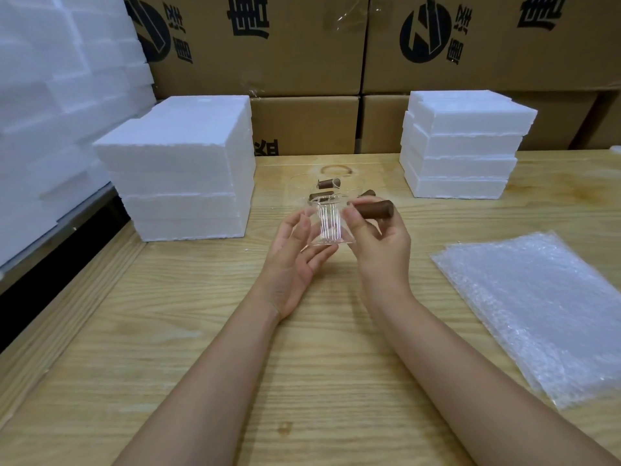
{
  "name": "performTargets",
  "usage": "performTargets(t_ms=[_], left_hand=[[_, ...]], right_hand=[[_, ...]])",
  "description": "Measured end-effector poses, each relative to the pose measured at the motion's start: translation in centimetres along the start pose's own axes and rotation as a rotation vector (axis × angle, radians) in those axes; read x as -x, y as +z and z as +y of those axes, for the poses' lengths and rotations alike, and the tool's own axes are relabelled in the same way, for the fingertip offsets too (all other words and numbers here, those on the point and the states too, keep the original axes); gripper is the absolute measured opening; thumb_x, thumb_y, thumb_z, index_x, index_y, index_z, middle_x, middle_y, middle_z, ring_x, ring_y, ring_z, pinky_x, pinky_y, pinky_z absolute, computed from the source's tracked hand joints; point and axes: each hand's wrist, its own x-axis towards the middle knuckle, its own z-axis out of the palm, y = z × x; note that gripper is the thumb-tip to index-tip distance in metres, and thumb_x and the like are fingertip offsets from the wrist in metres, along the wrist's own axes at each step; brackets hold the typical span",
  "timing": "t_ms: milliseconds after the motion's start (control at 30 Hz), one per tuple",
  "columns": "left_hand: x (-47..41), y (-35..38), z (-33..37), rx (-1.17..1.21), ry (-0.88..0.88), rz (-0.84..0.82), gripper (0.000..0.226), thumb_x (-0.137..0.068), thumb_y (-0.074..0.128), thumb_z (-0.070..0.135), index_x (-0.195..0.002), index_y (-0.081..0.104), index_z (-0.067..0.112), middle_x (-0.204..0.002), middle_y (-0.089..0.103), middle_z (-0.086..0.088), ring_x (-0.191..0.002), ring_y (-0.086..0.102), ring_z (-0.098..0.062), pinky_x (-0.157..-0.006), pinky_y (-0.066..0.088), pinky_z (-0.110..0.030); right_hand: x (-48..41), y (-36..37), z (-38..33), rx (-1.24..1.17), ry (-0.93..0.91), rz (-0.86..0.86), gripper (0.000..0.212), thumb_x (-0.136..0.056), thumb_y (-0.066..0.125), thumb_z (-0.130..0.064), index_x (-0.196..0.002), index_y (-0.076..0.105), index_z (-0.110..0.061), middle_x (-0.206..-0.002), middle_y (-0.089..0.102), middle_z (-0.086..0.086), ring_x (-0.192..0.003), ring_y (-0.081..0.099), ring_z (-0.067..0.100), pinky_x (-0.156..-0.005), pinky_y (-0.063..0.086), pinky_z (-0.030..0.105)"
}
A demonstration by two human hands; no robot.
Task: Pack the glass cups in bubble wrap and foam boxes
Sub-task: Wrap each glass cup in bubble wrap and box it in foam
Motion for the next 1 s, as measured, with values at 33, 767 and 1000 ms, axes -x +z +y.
performTargets(t_ms=[33, 767, 1000], left_hand=[[0.0, 0.0, 0.0, -0.013, 0.008, 0.009, 0.098, -0.045, 0.088, 0.060, -0.124, 0.050, 0.019, -0.112, 0.072, -0.001, -0.101, 0.068, -0.018, -0.082, 0.056, -0.030], [0.3, 0.6, -1.1, -0.757, 0.350, 0.153, 0.070, -0.061, 0.089, 0.023, -0.121, 0.055, 0.038, -0.115, 0.064, 0.017, -0.101, 0.055, 0.006, -0.081, 0.045, -0.014], [0.6, 0.6, -1.1, -0.965, 0.449, 0.078, 0.077, -0.062, 0.090, 0.020, -0.125, 0.052, 0.041, -0.127, 0.058, 0.015, -0.119, 0.050, -0.005, -0.095, 0.040, -0.016]], right_hand=[[-0.2, -0.1, 0.1, -0.083, 0.061, 0.002, 0.012, -0.087, 0.065, -0.005, -0.088, 0.062, -0.017, -0.087, 0.068, -0.011, -0.088, 0.065, 0.008, -0.084, 0.052, 0.035], [-1.9, -2.4, 1.5, -0.093, 0.429, 0.117, 0.021, -0.098, 0.051, -0.023, -0.082, 0.060, -0.013, -0.076, 0.061, 0.006, -0.067, 0.058, 0.018, -0.057, 0.052, 0.025], [-2.0, -2.6, 1.9, -0.179, 0.518, 0.154, 0.018, -0.097, 0.047, -0.006, -0.082, 0.058, -0.007, -0.060, 0.064, 0.004, -0.053, 0.064, 0.016, -0.053, 0.055, 0.027]])
